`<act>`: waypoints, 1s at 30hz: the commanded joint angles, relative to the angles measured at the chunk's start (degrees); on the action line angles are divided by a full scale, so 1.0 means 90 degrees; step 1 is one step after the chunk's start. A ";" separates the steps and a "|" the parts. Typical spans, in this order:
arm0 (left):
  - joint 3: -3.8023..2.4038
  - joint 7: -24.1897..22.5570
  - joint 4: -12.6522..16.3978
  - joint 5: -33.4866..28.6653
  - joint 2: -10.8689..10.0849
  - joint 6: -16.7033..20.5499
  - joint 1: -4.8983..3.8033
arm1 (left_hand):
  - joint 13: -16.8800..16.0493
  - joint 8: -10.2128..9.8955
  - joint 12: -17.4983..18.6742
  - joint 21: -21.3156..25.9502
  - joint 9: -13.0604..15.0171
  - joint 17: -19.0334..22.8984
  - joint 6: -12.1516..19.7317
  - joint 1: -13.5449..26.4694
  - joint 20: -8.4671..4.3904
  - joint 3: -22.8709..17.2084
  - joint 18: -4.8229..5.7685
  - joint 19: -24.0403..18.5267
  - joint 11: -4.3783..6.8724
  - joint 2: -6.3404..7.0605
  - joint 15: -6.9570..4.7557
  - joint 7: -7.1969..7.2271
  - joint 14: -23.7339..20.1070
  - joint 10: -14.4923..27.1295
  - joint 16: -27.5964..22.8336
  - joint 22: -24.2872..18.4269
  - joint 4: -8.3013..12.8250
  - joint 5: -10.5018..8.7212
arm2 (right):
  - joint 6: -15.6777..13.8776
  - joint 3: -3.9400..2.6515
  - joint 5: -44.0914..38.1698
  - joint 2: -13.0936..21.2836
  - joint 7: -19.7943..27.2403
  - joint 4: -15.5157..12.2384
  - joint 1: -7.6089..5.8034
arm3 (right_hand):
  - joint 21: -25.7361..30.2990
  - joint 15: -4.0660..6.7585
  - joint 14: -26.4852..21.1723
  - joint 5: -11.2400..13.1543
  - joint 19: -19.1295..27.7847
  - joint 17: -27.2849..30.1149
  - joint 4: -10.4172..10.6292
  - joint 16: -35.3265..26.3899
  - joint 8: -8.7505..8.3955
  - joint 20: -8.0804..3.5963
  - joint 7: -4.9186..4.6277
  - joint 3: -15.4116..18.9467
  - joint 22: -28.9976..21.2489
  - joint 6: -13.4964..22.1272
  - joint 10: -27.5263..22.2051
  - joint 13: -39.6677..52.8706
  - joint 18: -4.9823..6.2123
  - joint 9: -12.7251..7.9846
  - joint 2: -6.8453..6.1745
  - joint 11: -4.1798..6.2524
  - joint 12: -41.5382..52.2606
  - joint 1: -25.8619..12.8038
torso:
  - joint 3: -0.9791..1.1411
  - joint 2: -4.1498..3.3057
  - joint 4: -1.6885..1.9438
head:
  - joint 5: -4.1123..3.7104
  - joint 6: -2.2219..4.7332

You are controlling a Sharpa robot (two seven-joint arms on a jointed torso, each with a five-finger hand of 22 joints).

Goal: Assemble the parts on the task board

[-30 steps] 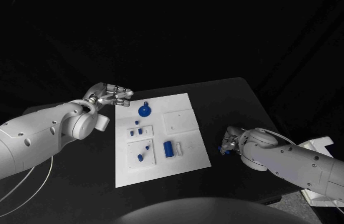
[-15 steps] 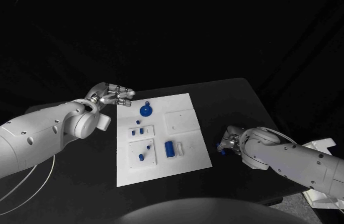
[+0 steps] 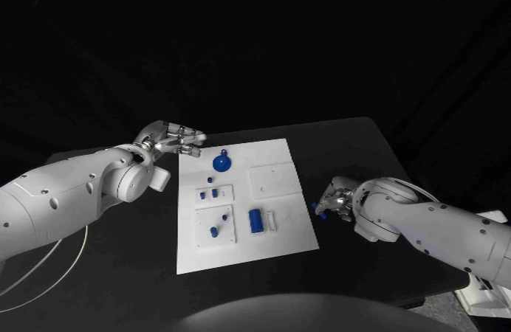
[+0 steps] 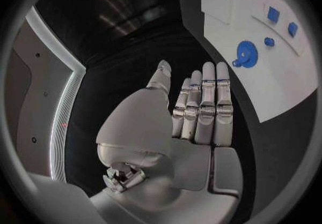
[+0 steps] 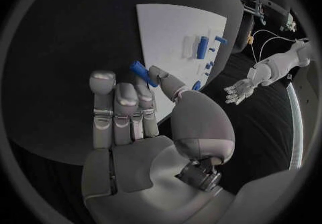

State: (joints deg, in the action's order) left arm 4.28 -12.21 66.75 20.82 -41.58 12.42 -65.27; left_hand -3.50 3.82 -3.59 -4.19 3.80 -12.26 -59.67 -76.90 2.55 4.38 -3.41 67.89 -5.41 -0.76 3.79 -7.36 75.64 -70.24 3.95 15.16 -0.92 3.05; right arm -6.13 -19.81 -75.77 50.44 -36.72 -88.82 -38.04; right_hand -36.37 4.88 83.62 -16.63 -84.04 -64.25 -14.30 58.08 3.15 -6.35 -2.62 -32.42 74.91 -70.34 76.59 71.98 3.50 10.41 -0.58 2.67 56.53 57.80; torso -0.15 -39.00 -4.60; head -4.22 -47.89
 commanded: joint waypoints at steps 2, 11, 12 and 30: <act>-0.0003 0.0002 0.0012 -0.0014 0.0014 -0.0117 -0.0002 | -0.0005 -0.0011 0.0014 -0.0030 0.0008 -0.0010 0.0023 -0.0001 -0.0011 -0.0002 0.0081 0.0002 -0.0003 -0.0045 -0.0034 -0.0016 -0.0003 0.0055 -0.0007 -0.0004 0.0045 0.0026 | 0.0162 -0.0002 0.0437 -0.0077 -0.0028 -0.0094 -0.0112 | 0.0009 0.0052 0.0005 -0.0003 -0.0333 0.0008 -0.0005 -0.0039 0.0056 -0.0028 0.0015 0.0056 0.0433 -0.0057 0.0001 0.0009 -0.0052 -0.0017 0.0025 -0.0015 -0.0018 0.0069 | -0.0009 0.0002 -0.0005 | 0.0049 0.0026; -0.0003 0.0018 0.0000 -0.0010 0.0070 -0.0160 -0.0002 | -0.0006 -0.0012 0.0013 -0.0029 0.0008 -0.0009 0.0030 0.0003 -0.0009 -0.0005 0.0080 -0.0002 -0.0005 -0.0049 -0.0033 -0.0015 -0.0007 0.0067 -0.0007 -0.0004 0.0046 0.0026 | 0.0252 0.0124 0.0619 -0.0520 -0.0067 0.0042 -0.0263 | 0.0016 0.0048 0.0001 -0.0071 -0.0329 0.0005 -0.0025 -0.0038 0.0055 -0.0024 0.0011 0.0181 0.0441 -0.0054 -0.0007 0.0022 -0.0054 -0.0046 0.0062 -0.0020 -0.0019 0.0099 | -0.0012 0.0001 0.0008 | 0.0198 0.0068; -0.0003 0.0019 -0.0001 -0.0009 0.0074 -0.0165 -0.0002 | -0.0006 -0.0012 0.0013 -0.0029 0.0008 -0.0009 0.0030 0.0003 -0.0009 -0.0005 0.0080 -0.0002 -0.0005 -0.0049 -0.0033 -0.0015 -0.0007 0.0067 -0.0007 -0.0004 0.0046 0.0026 | 0.0248 0.0153 0.0580 -0.0571 -0.0065 0.0069 -0.0271 | 0.0020 0.0046 0.0004 -0.0080 -0.0328 0.0001 -0.0025 -0.0033 0.0056 -0.0023 0.0012 0.0187 0.0440 -0.0052 -0.0009 0.0021 -0.0054 -0.0047 0.0059 -0.0020 -0.0022 0.0095 | -0.0010 0.0000 0.0005 | 0.0225 0.0063; -0.0001 0.0040 -0.0012 -0.0008 0.0103 -0.0210 -0.0001 | -0.0006 -0.0012 0.0013 -0.0028 0.0008 -0.0008 0.0041 0.0009 -0.0006 -0.0006 0.0078 -0.0005 -0.0008 -0.0051 -0.0030 -0.0020 -0.0014 0.0077 -0.0008 -0.0003 0.0052 0.0027 | 0.0093 0.0614 0.0247 -0.1264 0.0036 0.0492 -0.0329 | 0.0063 0.0054 0.0008 0.0921 -0.0334 0.0014 0.0167 -0.0059 0.0056 -0.0029 0.0069 0.0643 0.0420 -0.0055 0.0015 0.0023 -0.0059 -0.0080 0.0192 -0.0010 -0.0011 0.0148 | 0.0001 -0.0004 -0.0004 | 0.0462 0.0025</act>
State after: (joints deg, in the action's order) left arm 4.30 -11.65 66.56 20.84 -40.82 11.53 -65.27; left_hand -3.50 3.82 -3.59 -4.19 3.80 -12.25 -59.67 -76.90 2.55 4.22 -3.42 67.89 -5.32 -0.76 3.79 -7.36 75.64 -69.90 3.95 15.16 -0.77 3.04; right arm -5.33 -14.28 -72.59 39.23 -36.95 -84.49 -40.90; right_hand -36.13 4.87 83.61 -8.64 -84.04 -64.16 -12.71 57.79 3.53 -6.35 -2.52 -26.86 74.91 -70.54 76.59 72.12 3.49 9.60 0.75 2.64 56.53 59.15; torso -0.16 -39.01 -4.64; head -0.14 -47.66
